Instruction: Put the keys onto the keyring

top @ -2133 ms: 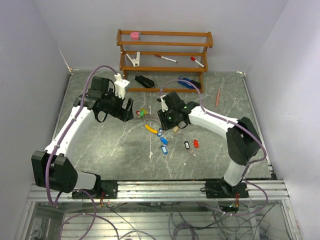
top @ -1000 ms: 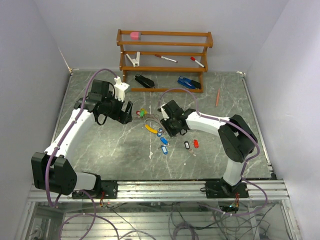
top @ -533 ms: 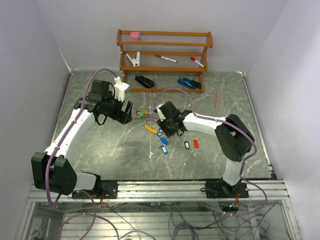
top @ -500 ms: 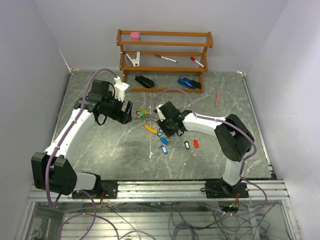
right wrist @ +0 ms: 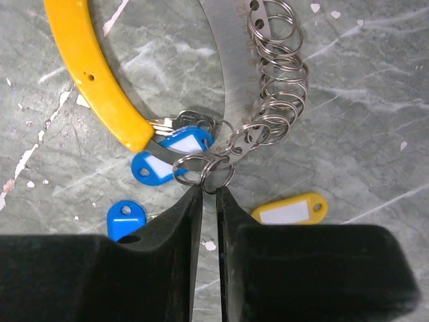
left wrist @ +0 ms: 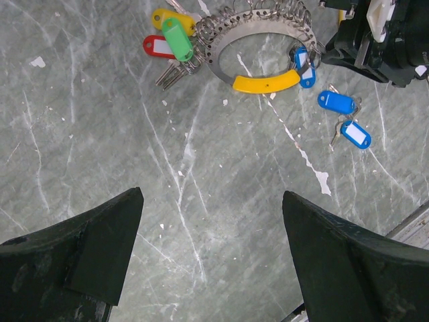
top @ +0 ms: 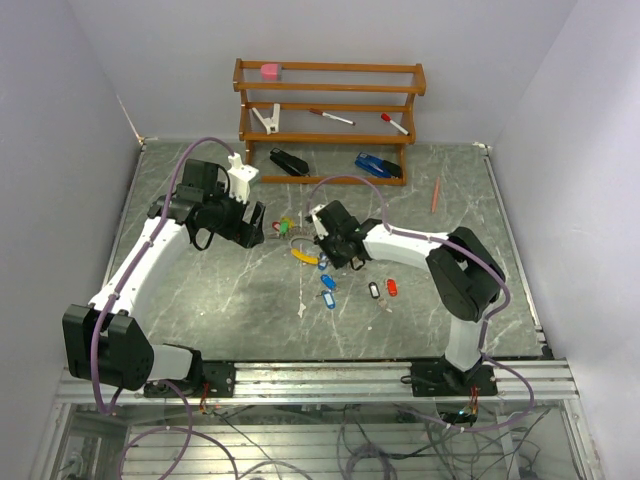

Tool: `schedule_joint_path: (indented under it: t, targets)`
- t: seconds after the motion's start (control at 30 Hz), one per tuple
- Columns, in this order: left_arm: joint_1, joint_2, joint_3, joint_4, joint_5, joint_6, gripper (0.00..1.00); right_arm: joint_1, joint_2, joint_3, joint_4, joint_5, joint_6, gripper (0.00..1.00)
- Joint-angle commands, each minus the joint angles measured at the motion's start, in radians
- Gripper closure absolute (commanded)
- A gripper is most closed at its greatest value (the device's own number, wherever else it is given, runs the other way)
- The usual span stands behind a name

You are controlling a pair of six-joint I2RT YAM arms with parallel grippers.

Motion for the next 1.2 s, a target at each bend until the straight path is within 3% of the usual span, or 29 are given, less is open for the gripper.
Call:
schedule_joint_path:
  t: [0.0, 0.2, 0.53, 1.17]
  targets:
    - [0.006, -0.024, 0.002, 0.019, -0.008, 0.011, 0.04, 0.005, 0.028, 0.034, 0.018, 0.002, 0.001, 0.87]
    - [0.006, -0.022, 0.007, 0.017, -0.01, 0.011, 0.04, 0.004, 0.029, 0.042, 0.031, 0.038, -0.001, 0.89]
    - [0.007, -0.027, 0.004, 0.015, -0.012, 0.015, 0.04, 0.004, 0.04, 0.072, 0.044, 0.109, -0.025, 0.8]
    - [0.009, -0.028, -0.001, 0.016, -0.012, 0.013, 0.04, -0.027, 0.07, 0.077, 0.06, 0.126, -0.032, 0.8]
